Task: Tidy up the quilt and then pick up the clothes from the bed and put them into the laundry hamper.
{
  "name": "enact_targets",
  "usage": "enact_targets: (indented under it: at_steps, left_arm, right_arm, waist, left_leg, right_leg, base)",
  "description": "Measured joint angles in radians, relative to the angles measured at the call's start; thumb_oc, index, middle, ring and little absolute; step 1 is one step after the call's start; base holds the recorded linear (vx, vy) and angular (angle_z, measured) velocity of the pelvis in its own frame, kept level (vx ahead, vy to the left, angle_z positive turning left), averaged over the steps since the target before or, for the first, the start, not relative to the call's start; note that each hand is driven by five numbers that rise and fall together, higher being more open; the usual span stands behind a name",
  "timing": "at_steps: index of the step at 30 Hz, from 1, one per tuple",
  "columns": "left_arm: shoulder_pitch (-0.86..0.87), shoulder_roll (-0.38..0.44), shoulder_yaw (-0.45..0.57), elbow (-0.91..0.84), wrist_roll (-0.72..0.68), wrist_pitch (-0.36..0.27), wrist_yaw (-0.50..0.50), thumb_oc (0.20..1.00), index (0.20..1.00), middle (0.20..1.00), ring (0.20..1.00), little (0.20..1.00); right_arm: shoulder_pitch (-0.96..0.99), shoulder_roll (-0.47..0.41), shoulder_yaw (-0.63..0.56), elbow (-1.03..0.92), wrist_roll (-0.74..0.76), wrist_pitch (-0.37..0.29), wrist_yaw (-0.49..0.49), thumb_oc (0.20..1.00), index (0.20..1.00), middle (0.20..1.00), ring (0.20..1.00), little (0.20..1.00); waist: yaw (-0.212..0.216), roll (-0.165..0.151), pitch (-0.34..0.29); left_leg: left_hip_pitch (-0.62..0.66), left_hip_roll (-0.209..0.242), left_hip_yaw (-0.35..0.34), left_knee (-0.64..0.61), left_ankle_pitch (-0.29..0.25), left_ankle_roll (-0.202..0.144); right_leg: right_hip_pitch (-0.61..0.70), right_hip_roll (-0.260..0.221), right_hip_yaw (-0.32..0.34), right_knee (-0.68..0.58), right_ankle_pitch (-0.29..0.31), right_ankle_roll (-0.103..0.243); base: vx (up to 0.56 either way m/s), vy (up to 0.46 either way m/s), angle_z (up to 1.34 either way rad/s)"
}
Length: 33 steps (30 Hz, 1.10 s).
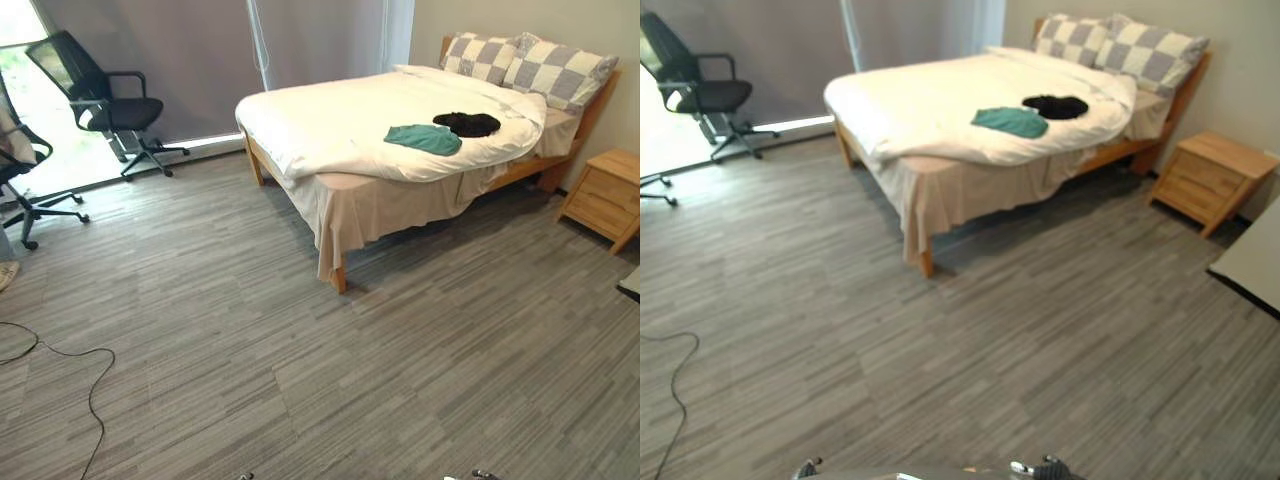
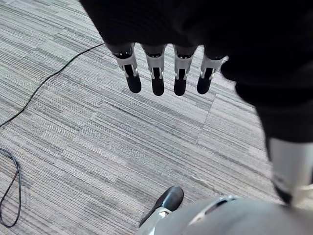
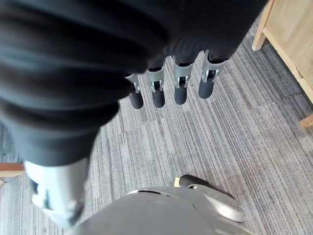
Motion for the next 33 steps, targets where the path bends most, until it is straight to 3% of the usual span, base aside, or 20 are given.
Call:
enact_targets:
  at_steps: [4,8,12,15,16,17,19,20,21,22,25,26,27,28,29,31,32,33]
  left_arm:
    - [-0.037,0.0,-0.003,-0.004,0.007,-0.002,0.002,1.0,1.0,1.0,1.0,1.0]
    - [-0.053,-0.002,-0.001,-0.002,0.009,0.001,-0.004,1.0,1.0,1.0,1.0,1.0]
    - [-0.049,-0.002,0.0,0.0,0.034,0.002,-0.004,1.0,1.0,1.0,1.0,1.0]
    - [-0.061,0.0,0.027,0.001,0.03,0.002,-0.003,1.0,1.0,1.0,1.0,1.0]
    - [-0.06,0.0,0.043,0.0,0.026,0.003,-0.002,1.0,1.0,1.0,1.0,1.0]
    - [-0.072,0.005,0.061,0.002,0.024,0.006,-0.001,1.0,1.0,1.0,1.0,1.0]
    - [-0.08,0.009,0.069,0.009,0.023,0.008,-0.002,1.0,1.0,1.0,1.0,1.0]
    - [-0.084,0.01,0.069,0.02,0.022,0.012,-0.003,1.0,1.0,1.0,1.0,1.0]
    - [-0.088,0.009,0.066,0.019,0.015,0.011,-0.003,1.0,1.0,1.0,1.0,1.0]
    - [-0.085,0.009,0.07,0.02,-0.008,0.011,-0.003,1.0,1.0,1.0,1.0,1.0]
    - [-0.087,0.018,0.062,0.029,-0.014,0.012,-0.006,1.0,1.0,1.0,1.0,1.0]
    - [-0.094,0.018,0.066,0.039,-0.011,0.013,-0.007,1.0,1.0,1.0,1.0,1.0]
    - [-0.096,0.018,0.058,0.041,-0.01,0.011,-0.007,1.0,1.0,1.0,1.0,1.0]
    - [-0.092,0.019,0.056,0.044,-0.009,0.011,-0.007,1.0,1.0,1.0,1.0,1.0]
    - [-0.086,0.012,0.056,0.065,-0.006,0.011,-0.006,1.0,1.0,1.0,1.0,1.0]
    - [-0.059,0.008,0.057,0.076,-0.004,0.01,-0.014,1.0,1.0,1.0,1.0,1.0]
    - [-0.059,0.013,0.057,0.075,-0.005,0.009,-0.015,1.0,1.0,1.0,1.0,1.0]
    - [-0.048,0.012,0.063,0.066,-0.005,0.007,-0.005,1.0,1.0,1.0,1.0,1.0]
  right_arm:
    - [-0.023,-0.006,-0.018,-0.008,0.0,0.0,-0.005,1.0,1.0,1.0,1.0,1.0]
    - [-0.042,-0.023,-0.028,-0.019,-0.001,-0.001,-0.005,1.0,1.0,1.0,1.0,1.0]
    - [-0.042,-0.024,-0.028,-0.016,-0.002,0.004,-0.004,1.0,1.0,1.0,1.0,1.0]
    - [-0.054,-0.026,-0.028,-0.009,-0.001,0.004,-0.002,1.0,1.0,1.0,1.0,1.0]
    - [-0.067,-0.026,-0.028,-0.003,-0.001,0.004,-0.001,1.0,1.0,1.0,1.0,1.0]
    - [-0.086,-0.026,-0.029,-0.005,0.0,0.002,0.004,1.0,1.0,1.0,1.0,1.0]
    - [-0.129,-0.026,-0.043,-0.004,0.002,0.003,0.006,1.0,1.0,1.0,1.0,1.0]
    - [-0.127,-0.025,-0.05,-0.007,0.002,0.003,0.006,1.0,1.0,1.0,1.0,1.0]
    - [-0.128,-0.025,-0.066,-0.005,0.003,0.005,0.005,1.0,1.0,1.0,1.0,1.0]
    - [-0.127,-0.025,-0.068,-0.004,0.003,0.008,0.005,1.0,1.0,1.0,1.0,1.0]
    - [-0.114,-0.025,-0.069,0.0,0.01,0.004,0.002,1.0,1.0,1.0,1.0,1.0]
    - [-0.104,-0.025,-0.077,-0.002,0.021,-0.001,-0.004,1.0,1.0,1.0,1.0,1.0]
    - [-0.097,-0.021,-0.087,0.006,0.022,0.003,-0.007,1.0,1.0,1.0,1.0,1.0]
    - [-0.085,-0.019,-0.087,0.021,0.022,0.009,-0.008,1.0,1.0,1.0,1.0,1.0]
    - [-0.068,-0.02,-0.09,0.045,0.022,0.009,-0.009,1.0,1.0,1.0,1.0,1.0]
    - [-0.051,-0.021,-0.104,0.075,0.02,0.015,-0.002,1.0,1.0,1.0,1.0,1.0]
    - [-0.032,-0.017,-0.106,0.083,0.02,0.019,0.001,1.0,1.0,1.0,1.0,1.0]
    - [0.0,-0.029,-0.103,0.084,0.019,0.024,0.003,1.0,1.0,1.0,1.0,1.0]
  waist:
    - [0.0,0.006,0.042]
    - [-0.002,0.035,0.091]
    - [0.0,0.027,0.097]
    - [0.003,0.019,0.109]
    - [0.002,0.03,0.114]
    - [0.0,0.014,0.134]
    - [0.002,0.004,0.173]
    - [-0.005,-0.012,0.174]
    - [-0.001,-0.023,0.175]
    - [-0.002,-0.028,0.171]
    - [-0.02,-0.035,0.167]
    - [-0.051,-0.043,0.157]
    - [-0.065,-0.033,0.159]
    - [-0.076,-0.046,0.154]
    - [-0.086,-0.033,0.154]
    - [-0.106,0.014,0.141]
    - [-0.107,0.005,0.14]
    - [-0.091,0.002,0.101]
  left_leg:
    - [0.001,0.004,0.017,-0.002,0.0,0.0]
    - [0.011,0.005,0.021,-0.011,0.0,0.0]
    - [0.038,0.004,0.017,-0.026,-0.003,-0.002]
    - [0.04,0.003,0.017,-0.045,-0.012,0.007]
    - [0.05,0.008,0.019,-0.056,-0.007,0.008]
    - [0.063,0.006,0.023,-0.062,-0.027,0.018]
    - [0.089,0.013,0.043,-0.062,-0.032,0.023]
    - [0.101,0.002,0.04,-0.063,-0.048,0.019]
    - [0.106,-0.003,0.04,-0.063,-0.055,0.019]
    - [0.104,-0.003,0.025,-0.063,-0.054,0.02]
    - [0.091,0.0,0.004,-0.063,-0.061,0.01]
    - [0.068,0.003,-0.026,-0.06,-0.07,-0.005]
    - [0.074,0.008,-0.039,-0.062,-0.077,-0.014]
    - [0.088,0.015,-0.043,-0.063,-0.085,-0.025]
    - [0.12,0.046,-0.045,-0.062,-0.112,-0.051]
    - [0.168,0.112,-0.056,-0.018,-0.128,-0.091]
    - [0.142,0.134,-0.057,0.101,-0.135,-0.105]
    - [0.098,0.157,-0.072,0.263,-0.106,-0.135]
  right_leg:
    - [0.0,0.007,0.012,-0.019,0.016,0.016]
    - [0.019,0.013,0.029,-0.065,0.042,0.016]
    - [0.057,0.017,0.036,-0.104,0.053,0.019]
    - [0.029,0.02,0.035,-0.05,0.063,0.024]
    - [0.002,0.019,0.03,0.0,0.056,0.031]
    - [-0.051,0.013,0.015,0.123,0.046,0.055]
    - [-0.155,-0.03,-0.048,0.353,0.027,0.163]
    - [-0.206,-0.083,-0.067,0.414,0.013,0.182]
    - [-0.225,-0.111,-0.074,0.406,0.012,0.181]
    - [-0.226,-0.14,-0.086,0.305,0.012,0.181]
    - [-0.224,-0.152,-0.073,0.058,0.013,0.181]
    - [-0.218,-0.176,-0.067,-0.127,0.024,0.192]
    - [-0.22,-0.181,-0.059,-0.175,0.033,0.198]
    - [-0.215,-0.178,-0.055,-0.192,0.045,0.197]
    - [-0.203,-0.158,-0.053,-0.178,0.124,0.184]
    - [-0.163,-0.086,-0.068,-0.123,0.15,0.157]
    - [-0.125,-0.075,-0.065,-0.126,0.163,0.139]
    - [-0.07,-0.049,-0.079,-0.172,0.17,0.11]
  base:
    - [0.0,0.047,-0.13]
    - [0.04,0.073,-0.2]
    - [0.05,0.089,-0.05]
    - [0.02,0.071,-0.08]
    - [0.14,0.075,-0.27]
    - [0.14,0.073,-0.35]
    - [0.27,0.005,-0.18]
    - [0.36,-0.027,0.09]
    - [0.54,-0.121,0.24]
    - [0.29,-0.093,0.17]
    - [0.47,-0.187,0.27]
    - [0.31,-0.099,0.52]
    - [0.53,-0.194,0.52]
    - [0.65,-0.248,0.16]
    - [0.65,-0.281,0.07]
    - [0.37,-0.193,0.19]
    - [0.28,-0.253,-0.01]
    - [0.51,-0.448,-0.18]
